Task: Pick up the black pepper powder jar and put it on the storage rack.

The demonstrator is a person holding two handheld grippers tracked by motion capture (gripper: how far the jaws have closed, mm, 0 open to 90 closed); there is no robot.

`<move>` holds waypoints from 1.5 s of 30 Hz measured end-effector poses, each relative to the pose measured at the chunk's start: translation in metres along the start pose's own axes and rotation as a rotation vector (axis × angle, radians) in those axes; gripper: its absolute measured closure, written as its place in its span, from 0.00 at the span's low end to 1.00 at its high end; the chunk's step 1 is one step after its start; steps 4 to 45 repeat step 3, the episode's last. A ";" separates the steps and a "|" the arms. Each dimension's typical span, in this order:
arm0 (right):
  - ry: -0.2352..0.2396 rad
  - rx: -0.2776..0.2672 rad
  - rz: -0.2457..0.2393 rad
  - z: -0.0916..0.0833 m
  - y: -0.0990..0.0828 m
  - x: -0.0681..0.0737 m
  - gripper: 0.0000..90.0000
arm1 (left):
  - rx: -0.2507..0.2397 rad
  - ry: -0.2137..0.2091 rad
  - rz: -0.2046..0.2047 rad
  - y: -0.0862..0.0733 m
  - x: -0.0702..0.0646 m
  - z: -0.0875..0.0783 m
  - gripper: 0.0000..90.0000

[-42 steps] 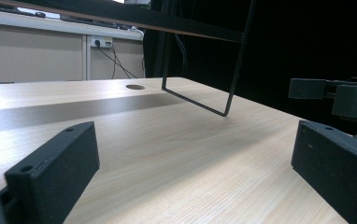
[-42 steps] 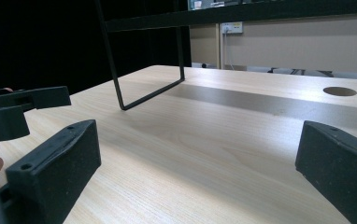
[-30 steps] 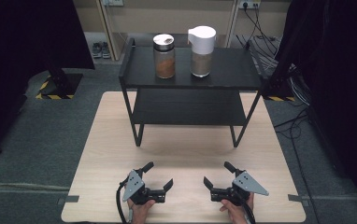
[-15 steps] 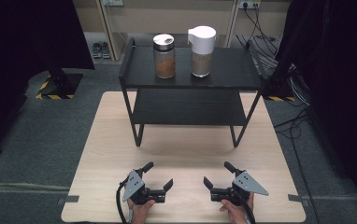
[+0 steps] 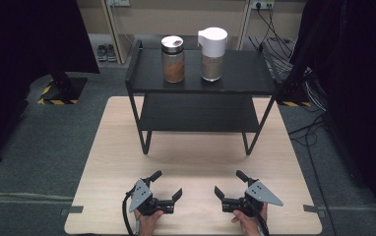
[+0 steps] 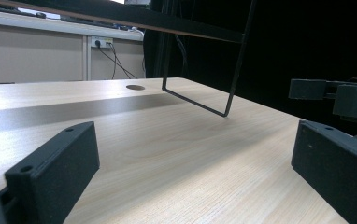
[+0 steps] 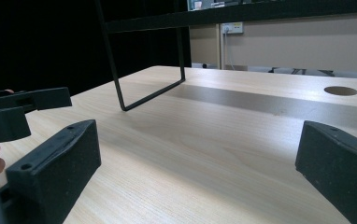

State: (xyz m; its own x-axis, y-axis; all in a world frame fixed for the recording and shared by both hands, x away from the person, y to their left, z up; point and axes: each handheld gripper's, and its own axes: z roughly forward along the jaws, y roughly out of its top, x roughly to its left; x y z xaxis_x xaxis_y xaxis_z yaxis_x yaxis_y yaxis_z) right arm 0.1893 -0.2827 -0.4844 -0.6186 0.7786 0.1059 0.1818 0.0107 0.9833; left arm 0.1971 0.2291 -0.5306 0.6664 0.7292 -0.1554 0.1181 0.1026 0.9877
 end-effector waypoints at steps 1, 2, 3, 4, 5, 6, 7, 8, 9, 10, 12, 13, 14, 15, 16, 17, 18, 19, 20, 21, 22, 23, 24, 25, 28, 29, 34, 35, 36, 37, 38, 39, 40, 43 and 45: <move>-0.001 0.000 0.000 0.000 0.000 0.000 0.00 | 0.000 0.000 0.000 0.000 0.000 0.000 0.00; -0.001 0.000 0.000 0.000 0.000 0.000 0.00 | -0.001 0.000 0.000 0.000 0.000 0.000 0.00; 0.000 -0.001 0.002 0.000 0.000 0.000 0.00 | 0.000 0.000 0.000 0.000 0.000 0.000 0.00; 0.000 -0.001 0.002 0.000 0.000 0.000 0.00 | 0.000 0.000 0.000 0.000 0.000 0.000 0.00; 0.000 -0.001 0.002 0.000 0.000 0.000 0.00 | 0.000 0.000 0.000 0.000 0.000 0.000 0.00; 0.000 -0.001 0.002 0.000 0.000 0.000 0.00 | 0.000 0.000 0.000 0.000 0.000 0.000 0.00; 0.000 -0.001 0.002 0.000 0.000 0.000 0.00 | 0.000 0.000 0.000 0.000 0.000 0.000 0.00; 0.000 -0.001 0.002 0.000 0.000 0.000 0.00 | 0.000 0.000 0.000 0.000 0.000 0.000 0.00; 0.000 -0.001 0.002 0.000 0.000 0.000 0.00 | 0.000 0.000 0.000 0.000 0.000 0.000 0.00; 0.000 -0.001 0.002 0.000 0.000 0.000 0.00 | 0.000 0.000 0.000 0.000 0.000 0.000 0.00; 0.000 -0.001 0.002 0.000 0.000 0.000 0.00 | 0.000 0.000 0.000 0.000 0.000 0.000 0.00; 0.000 -0.001 0.002 0.000 0.000 0.000 0.00 | 0.000 0.000 0.000 0.000 0.000 0.000 0.00; 0.000 -0.001 0.002 0.000 0.000 0.000 0.00 | 0.000 0.000 0.000 0.000 0.000 0.000 0.00; 0.000 -0.001 0.002 0.000 0.000 0.000 0.00 | 0.000 0.000 0.000 0.000 0.000 0.000 0.00; 0.000 -0.001 0.002 0.000 0.000 0.000 0.00 | 0.000 0.000 0.000 0.000 0.000 0.000 0.00; 0.000 -0.001 0.002 0.000 0.000 0.000 0.00 | 0.000 0.000 0.000 0.000 0.000 0.000 0.00; 0.000 -0.001 0.002 0.000 0.000 0.000 0.00 | 0.000 0.000 0.000 0.000 0.000 0.000 0.00; 0.000 -0.001 0.002 0.000 0.000 0.000 0.00 | 0.000 0.000 0.000 0.000 0.000 0.000 0.00; 0.000 -0.001 0.002 0.000 0.000 0.000 0.00 | 0.000 0.000 0.000 0.000 0.000 0.000 0.00; 0.000 -0.001 0.002 0.000 0.000 0.000 0.00 | 0.000 0.000 0.000 0.000 0.000 0.000 0.00; 0.000 -0.001 0.002 0.000 0.000 0.000 0.00 | 0.000 0.000 0.000 0.000 0.000 0.000 0.00; 0.000 -0.001 0.002 0.000 0.000 0.000 0.00 | 0.000 0.000 0.000 0.000 0.000 0.000 0.00; 0.000 -0.001 0.002 0.000 0.000 0.000 0.00 | 0.000 0.000 0.000 0.000 0.000 0.000 0.00; 0.000 -0.001 0.002 0.000 0.000 0.000 0.00 | 0.000 0.000 0.000 0.000 0.000 0.000 0.00; 0.000 -0.001 0.002 0.000 0.000 0.000 0.00 | 0.000 0.000 0.000 0.000 0.000 0.000 0.00; 0.000 -0.001 0.002 0.000 0.000 0.000 0.00 | 0.000 0.000 0.000 0.000 0.000 0.000 0.00; 0.000 -0.001 0.002 0.000 0.000 0.000 0.00 | 0.000 0.000 0.000 0.000 0.000 0.000 0.00; 0.000 -0.001 0.002 0.000 0.000 0.000 0.00 | 0.000 0.000 0.000 0.000 0.000 0.000 0.00; 0.000 -0.001 0.002 0.000 0.000 0.000 0.00 | 0.000 0.000 0.000 0.000 0.000 0.000 0.00; 0.000 -0.001 0.002 0.000 0.000 0.000 0.00 | 0.000 0.000 0.000 0.000 0.000 0.000 0.00; 0.000 -0.001 0.002 0.000 0.000 0.000 0.00 | 0.000 0.000 0.000 0.000 0.000 0.000 0.00; 0.000 -0.001 0.002 0.000 0.000 0.000 0.00 | 0.000 0.000 0.000 0.000 0.000 0.000 0.00; 0.000 -0.001 0.002 0.000 0.000 0.000 0.00 | 0.000 0.000 0.000 0.000 0.000 0.000 0.00; 0.000 -0.001 0.002 0.000 0.000 0.000 0.00 | 0.000 0.000 0.000 0.000 0.000 0.000 0.00; 0.000 -0.001 0.002 0.000 0.000 0.000 0.00 | 0.000 0.000 0.000 0.000 0.000 0.000 0.00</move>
